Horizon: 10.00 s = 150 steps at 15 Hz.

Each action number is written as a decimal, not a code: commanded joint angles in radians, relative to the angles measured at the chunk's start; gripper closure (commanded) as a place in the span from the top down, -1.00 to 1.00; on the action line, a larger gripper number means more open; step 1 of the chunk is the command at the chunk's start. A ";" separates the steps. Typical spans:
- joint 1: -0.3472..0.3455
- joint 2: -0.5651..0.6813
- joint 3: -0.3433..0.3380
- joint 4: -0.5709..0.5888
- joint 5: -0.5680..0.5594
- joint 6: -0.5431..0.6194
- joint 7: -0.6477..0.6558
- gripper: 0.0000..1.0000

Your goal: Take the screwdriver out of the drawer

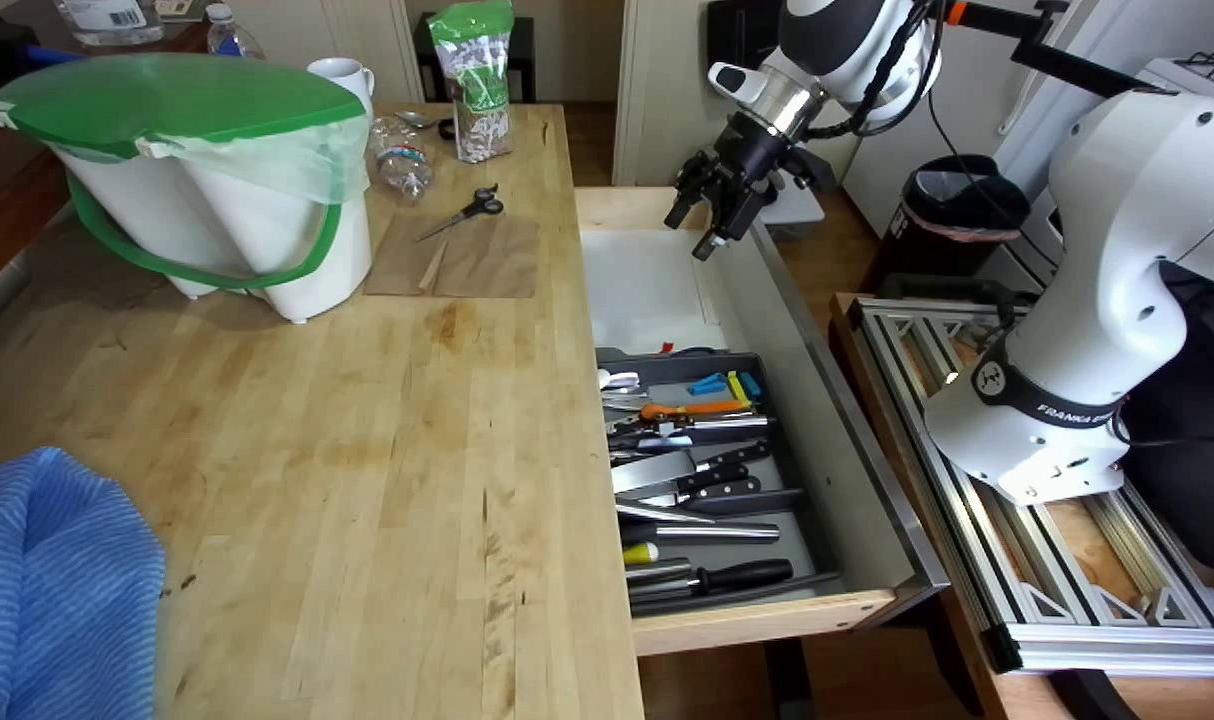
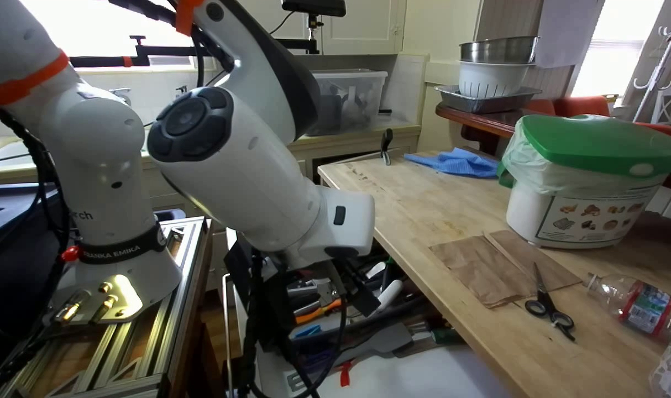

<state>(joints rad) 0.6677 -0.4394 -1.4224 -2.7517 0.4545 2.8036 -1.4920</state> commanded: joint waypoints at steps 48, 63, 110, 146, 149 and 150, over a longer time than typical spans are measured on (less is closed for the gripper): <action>1.166 -0.559 -1.019 0.359 -0.574 0.713 0.553 1.00; 1.307 -0.543 -1.090 0.424 -0.561 0.670 0.569 0.61; 1.384 -0.129 -1.197 0.241 -0.295 0.404 0.609 -0.96; -0.024 -0.399 0.104 0.006 -0.136 -0.344 0.673 -0.96; 0.097 -0.368 0.067 0.005 -0.146 -0.189 0.536 -0.96; 0.151 -0.364 0.045 0.004 -0.149 -0.123 0.496 -0.96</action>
<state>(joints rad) 0.6869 -0.7989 -1.3187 -2.7482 0.3168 2.5382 -0.8887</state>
